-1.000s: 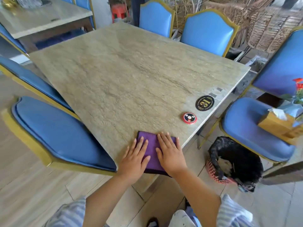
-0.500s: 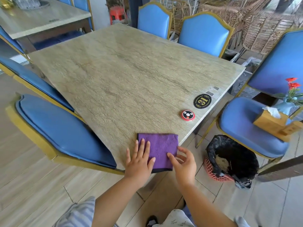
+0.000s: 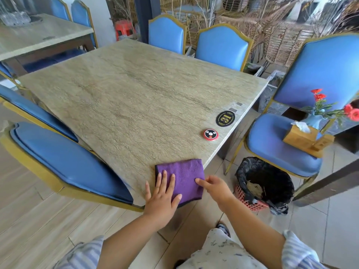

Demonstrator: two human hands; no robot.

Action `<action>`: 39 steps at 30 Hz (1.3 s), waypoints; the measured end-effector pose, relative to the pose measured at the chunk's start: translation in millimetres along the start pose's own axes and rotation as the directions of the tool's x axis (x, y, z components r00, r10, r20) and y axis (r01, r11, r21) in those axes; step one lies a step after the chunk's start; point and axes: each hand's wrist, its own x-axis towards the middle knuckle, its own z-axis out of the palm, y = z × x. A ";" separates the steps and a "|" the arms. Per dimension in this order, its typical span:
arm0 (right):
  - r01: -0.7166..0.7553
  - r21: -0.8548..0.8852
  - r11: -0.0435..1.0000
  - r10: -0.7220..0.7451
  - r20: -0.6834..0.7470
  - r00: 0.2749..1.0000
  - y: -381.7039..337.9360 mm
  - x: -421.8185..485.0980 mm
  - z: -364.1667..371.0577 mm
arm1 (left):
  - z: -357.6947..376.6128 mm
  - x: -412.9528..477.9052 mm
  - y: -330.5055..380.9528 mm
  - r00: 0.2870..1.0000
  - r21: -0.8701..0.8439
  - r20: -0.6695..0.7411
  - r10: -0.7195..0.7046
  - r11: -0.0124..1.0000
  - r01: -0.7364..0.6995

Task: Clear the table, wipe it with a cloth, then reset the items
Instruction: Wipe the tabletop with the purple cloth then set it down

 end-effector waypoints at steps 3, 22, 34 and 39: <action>-0.011 0.114 0.993 0.007 0.035 0.999 3.3 6.8 -13.9 | -1.5 0.5 7.2 1.000 -0.015 0.009 -0.023 1.000 0.023; -0.009 0.133 0.991 0.013 -0.033 0.999 -5.1 6.9 -42.5 | -3.8 -7.1 24.4 0.980 0.037 0.077 0.184 0.982 -0.188; -0.013 0.175 0.985 0.073 -0.344 0.936 -1.8 61.4 -238.2 | -47.2 105.7 173.0 0.797 -0.131 -0.029 0.603 0.789 -0.601; -0.041 0.306 0.951 0.173 -0.420 0.891 24.3 135.2 -330.3 | -49.5 200.5 265.9 0.807 -0.194 0.053 0.588 0.799 -0.569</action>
